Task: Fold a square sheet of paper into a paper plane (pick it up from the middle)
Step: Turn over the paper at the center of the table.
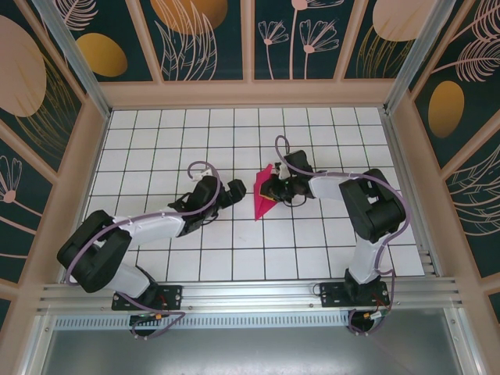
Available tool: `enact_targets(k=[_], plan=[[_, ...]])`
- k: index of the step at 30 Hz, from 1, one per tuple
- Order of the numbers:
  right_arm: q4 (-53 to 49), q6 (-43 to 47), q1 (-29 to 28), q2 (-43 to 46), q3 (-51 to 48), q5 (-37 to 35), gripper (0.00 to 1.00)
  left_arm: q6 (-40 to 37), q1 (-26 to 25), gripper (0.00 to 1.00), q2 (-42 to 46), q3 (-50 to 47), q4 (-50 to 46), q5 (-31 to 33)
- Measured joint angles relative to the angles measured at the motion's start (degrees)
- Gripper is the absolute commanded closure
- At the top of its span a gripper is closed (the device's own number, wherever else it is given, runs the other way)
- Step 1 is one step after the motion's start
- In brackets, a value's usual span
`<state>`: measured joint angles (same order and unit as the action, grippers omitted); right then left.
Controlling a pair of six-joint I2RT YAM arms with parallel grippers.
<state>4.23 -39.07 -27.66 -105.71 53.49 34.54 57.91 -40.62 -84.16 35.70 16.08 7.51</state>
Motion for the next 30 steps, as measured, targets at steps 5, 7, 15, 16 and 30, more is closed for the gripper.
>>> enact_targets(k=[5,7,15,16,30], plan=[[3.91,-1.57,0.15,0.13,-1.38,1.14,0.98,0.31,1.14,0.02,1.07,-1.86,1.38,-4.26],[5.92,-2.05,0.5,0.9,-2.54,2.56,0.98,0.35,1.38,0.01,1.44,-2.54,2.56,-6.56],[17.73,-6.88,3.43,7.78,-4.83,14.47,0.98,4.11,2.19,0.01,2.67,-5.53,15.52,-19.1],[19.28,-7.82,3.48,8.48,-4.81,15.96,0.98,4.83,2.19,0.02,2.67,-5.79,17.68,-20.76],[28.37,-17.29,3.5,11.54,-4.81,24.85,0.97,10.1,2.16,0.53,2.38,-5.81,35.91,-29.53]])
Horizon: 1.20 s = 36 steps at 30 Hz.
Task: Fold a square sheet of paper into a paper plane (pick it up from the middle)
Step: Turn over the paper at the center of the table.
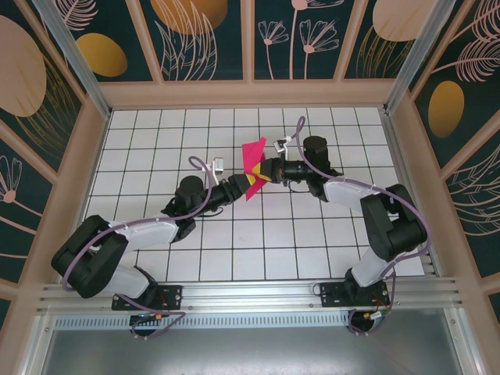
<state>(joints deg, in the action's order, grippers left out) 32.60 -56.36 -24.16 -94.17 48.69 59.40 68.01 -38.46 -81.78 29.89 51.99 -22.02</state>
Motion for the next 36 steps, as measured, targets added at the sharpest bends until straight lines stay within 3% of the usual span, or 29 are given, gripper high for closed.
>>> enact_targets(k=[5,15,21,26,36], plan=[[0.17,-0.63,0.09,0.0,0.0,0.79,0.97,0.42,0.0,0.7,0.0,-0.55,2.67,0.44],[-0.28,-0.63,0.52,0.0,0.13,1.16,0.92,0.39,0.0,0.89,-0.44,-0.2,1.7,1.07],[-7.63,3.8,1.75,0.5,1.99,-0.57,0.58,-2.03,0.11,0.97,-0.5,1.16,-3.76,2.67],[-22.21,13.66,3.61,4.0,4.46,-11.58,0.38,-9.4,0.11,0.97,0.17,6.8,-20.65,9.6],[-36.15,22.86,3.76,11.8,3.78,-41.68,0.35,-22.73,-1.11,0.97,0.9,24.39,-62.64,38.49]])
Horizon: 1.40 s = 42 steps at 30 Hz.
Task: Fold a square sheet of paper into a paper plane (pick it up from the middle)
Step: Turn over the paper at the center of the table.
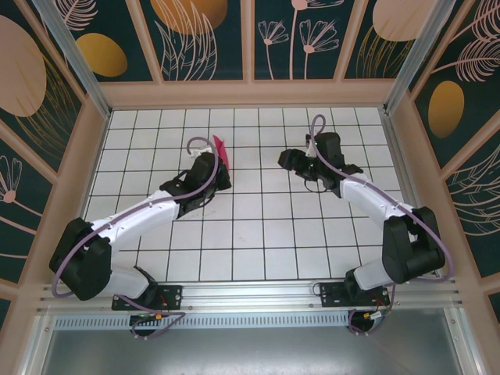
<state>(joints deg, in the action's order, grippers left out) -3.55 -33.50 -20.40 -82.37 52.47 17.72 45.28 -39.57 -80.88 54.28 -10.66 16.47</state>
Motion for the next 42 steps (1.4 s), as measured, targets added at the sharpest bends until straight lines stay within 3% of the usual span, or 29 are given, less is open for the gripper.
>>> enact_targets(k=[6,12,16,19,22,26,31,37,42], plan=[[-0.57,1.22,0.0,3.17,-2.8,-10.73,0.24,-1.14,-3.45,0.98,-8.31,12.02,-19.56,17.07],[0.11,2.12,0.09,4.02,-3.96,-13.94,0.21,-1.42,-6.67,0.94,-22.58,19.1,-27.1,21.27],[0.46,2.12,0.31,4.02,-4.48,-14.75,0.21,-3.19,-7.45,0.75,-27.82,19.26,-24.81,16.87],[0.66,2.1,0.79,4.02,-4.94,-14.71,0.21,-4.98,-7.43,0.52,-28.13,18.99,-20.46,12.74],[0.76,2.08,0.96,3.89,-5.03,-13.94,0.22,-6.29,-7.04,0.35,-27.21,18.73,-15.37,8.98],[1.97,1.68,0.24,1.99,-4.98,-11.21,0.25,-6.16,-5.11,0.21,-21.84,14.62,-9.49,5.27],[2.25,0.83,-8.17,-6.03,-2.34,-8.98,0.37,-3.82,0.87,0.06,-10.03,6.12,-4.11,3.72],[3.34,-1.36,-20.02,-17.99,6.62,-5.62,0.5,-1.01,6.29,0.01,-0.92,-2.71,-1.77,5.03],[3.58,-2.01,-24.92,-26.21,15.04,-2.8,0.54,1.55,10.4,0.01,4.13,-9.75,-1.44,4.92]])
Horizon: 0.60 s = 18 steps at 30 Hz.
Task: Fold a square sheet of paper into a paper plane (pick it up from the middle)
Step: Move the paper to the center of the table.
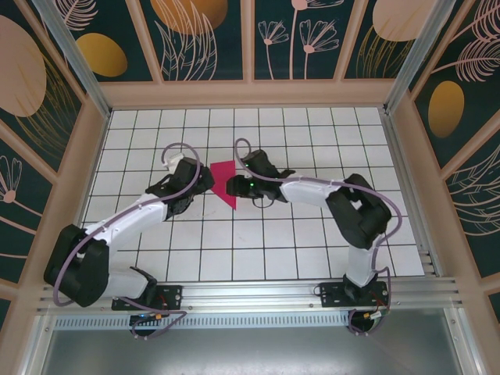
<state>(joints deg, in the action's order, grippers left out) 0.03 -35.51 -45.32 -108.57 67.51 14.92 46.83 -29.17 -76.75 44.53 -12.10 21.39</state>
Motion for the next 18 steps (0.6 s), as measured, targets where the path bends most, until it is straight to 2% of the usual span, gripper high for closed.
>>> enact_targets(k=[4,11,18], plan=[[0.13,-0.26,-1.7,-5.9,5.66,1.9,0.54,1.53,2.19,0.01,2.49,-3.13,0.33,-0.63],[-2.34,0.09,-1.49,-14.1,12.41,2.78,0.54,2.47,2.56,0.01,2.95,-4.0,1.55,-2.34],[-4.42,2.67,-0.83,-14.38,13.46,2.8,0.55,2.58,2.67,0.02,2.95,-4.0,2.08,-3.19]])
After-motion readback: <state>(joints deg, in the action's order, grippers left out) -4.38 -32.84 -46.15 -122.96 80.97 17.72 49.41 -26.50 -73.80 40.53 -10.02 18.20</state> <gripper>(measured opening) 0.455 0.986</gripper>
